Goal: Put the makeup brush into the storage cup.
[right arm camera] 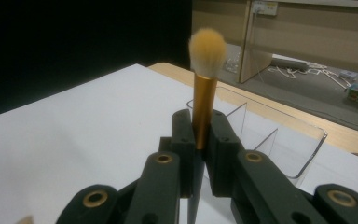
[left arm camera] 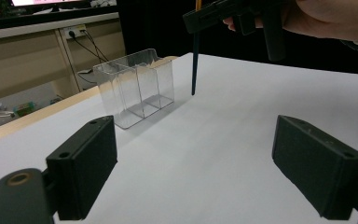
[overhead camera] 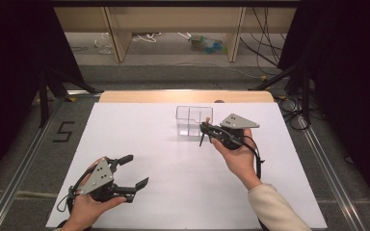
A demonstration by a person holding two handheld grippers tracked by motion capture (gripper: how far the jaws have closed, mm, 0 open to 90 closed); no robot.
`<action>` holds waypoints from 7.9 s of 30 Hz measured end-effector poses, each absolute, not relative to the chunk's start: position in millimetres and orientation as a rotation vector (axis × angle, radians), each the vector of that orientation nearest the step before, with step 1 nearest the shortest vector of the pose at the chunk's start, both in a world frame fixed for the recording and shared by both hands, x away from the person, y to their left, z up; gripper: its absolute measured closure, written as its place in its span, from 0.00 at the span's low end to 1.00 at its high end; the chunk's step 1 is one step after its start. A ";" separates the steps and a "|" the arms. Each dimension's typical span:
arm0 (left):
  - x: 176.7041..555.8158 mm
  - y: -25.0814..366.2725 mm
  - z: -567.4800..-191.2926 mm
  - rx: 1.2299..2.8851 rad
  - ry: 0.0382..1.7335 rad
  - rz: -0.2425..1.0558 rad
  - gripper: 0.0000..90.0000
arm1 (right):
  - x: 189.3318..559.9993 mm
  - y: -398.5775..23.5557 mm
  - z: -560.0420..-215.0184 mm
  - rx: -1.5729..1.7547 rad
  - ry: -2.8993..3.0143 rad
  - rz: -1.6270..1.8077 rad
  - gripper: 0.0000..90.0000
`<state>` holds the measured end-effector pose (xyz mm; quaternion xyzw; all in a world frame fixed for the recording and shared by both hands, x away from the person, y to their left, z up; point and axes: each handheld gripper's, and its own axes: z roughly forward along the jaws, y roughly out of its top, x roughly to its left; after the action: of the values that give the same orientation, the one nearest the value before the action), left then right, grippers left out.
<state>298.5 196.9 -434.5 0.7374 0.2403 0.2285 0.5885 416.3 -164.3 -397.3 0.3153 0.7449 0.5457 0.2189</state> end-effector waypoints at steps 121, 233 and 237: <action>298.8 196.3 -434.9 1.724 0.544 0.534 0.16 | 445.5 -161.9 -385.9 0.948 1.995 1.533 0.93; 298.6 196.4 -435.1 1.724 0.543 0.531 0.16 | 475.6 -154.1 -360.6 0.926 1.887 1.599 0.93; 298.2 196.0 -435.3 1.721 0.550 0.528 0.16 | 476.3 -154.4 -359.8 0.931 1.884 1.603 0.93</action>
<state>298.2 196.0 -435.3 0.7389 0.2363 0.2265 0.5890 476.3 -154.4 -359.8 0.3414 0.6908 0.5877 0.2468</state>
